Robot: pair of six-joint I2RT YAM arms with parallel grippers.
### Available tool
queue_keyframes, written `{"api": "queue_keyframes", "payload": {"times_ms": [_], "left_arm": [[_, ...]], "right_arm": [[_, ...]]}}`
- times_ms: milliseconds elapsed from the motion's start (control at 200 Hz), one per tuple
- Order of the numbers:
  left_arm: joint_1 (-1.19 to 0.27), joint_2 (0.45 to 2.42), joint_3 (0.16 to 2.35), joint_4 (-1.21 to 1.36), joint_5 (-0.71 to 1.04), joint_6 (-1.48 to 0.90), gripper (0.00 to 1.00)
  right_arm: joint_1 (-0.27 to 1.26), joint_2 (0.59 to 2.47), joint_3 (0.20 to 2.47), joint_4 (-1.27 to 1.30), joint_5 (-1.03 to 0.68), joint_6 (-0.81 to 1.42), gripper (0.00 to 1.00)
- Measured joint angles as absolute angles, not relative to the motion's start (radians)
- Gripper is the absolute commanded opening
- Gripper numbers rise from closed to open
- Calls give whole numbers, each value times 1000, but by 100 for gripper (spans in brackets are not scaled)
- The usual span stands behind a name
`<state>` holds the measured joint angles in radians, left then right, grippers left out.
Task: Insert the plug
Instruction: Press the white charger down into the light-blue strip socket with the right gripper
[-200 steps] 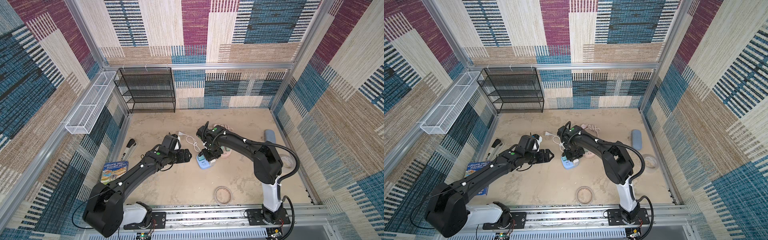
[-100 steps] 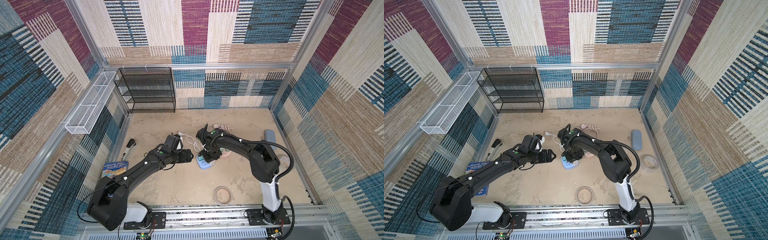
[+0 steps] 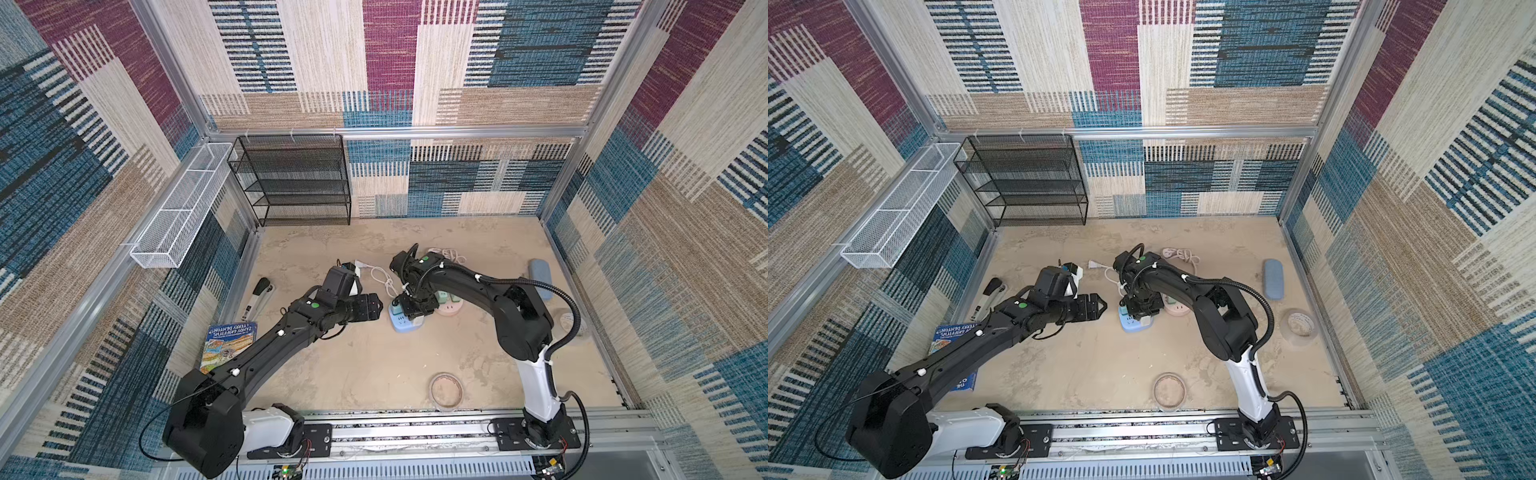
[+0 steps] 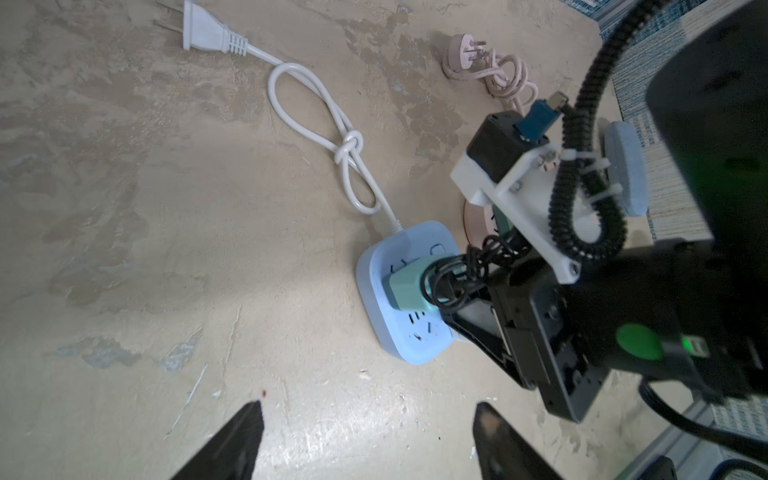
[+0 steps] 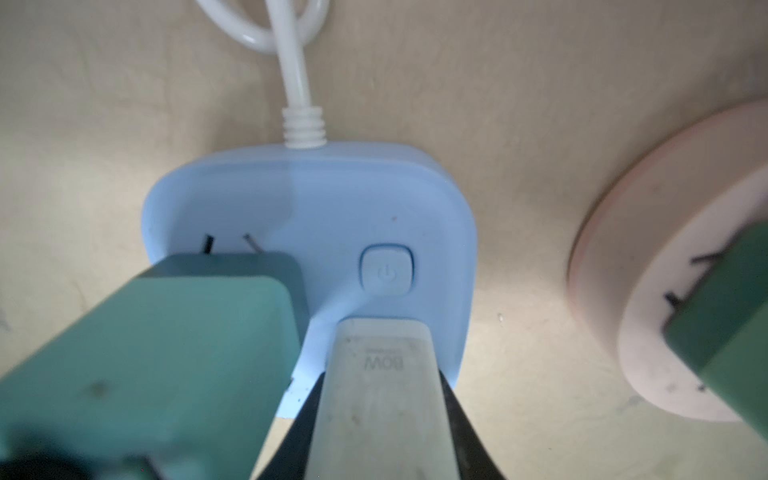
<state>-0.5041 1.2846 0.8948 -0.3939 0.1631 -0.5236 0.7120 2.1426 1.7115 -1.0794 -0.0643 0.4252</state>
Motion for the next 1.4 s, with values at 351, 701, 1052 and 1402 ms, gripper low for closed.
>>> {"api": "queue_keyframes", "payload": {"times_ms": [351,701,1052,1402], "left_arm": [[-504,1226,897,-453,146,-517,87],[-504,1221,896,-460,135,-509,87],[-504,1220,892,-459,134,-501,86],[-504,1235,892,-458,134,-498,87]], "right_arm": [[680,2269,1916,-937,-147,455,52],[693,2312,2016,-989,-105,450,64],[699,2300,2078,-1082,-40,450,60],[708,2358,2205,-1137,-15,419,1]]}}
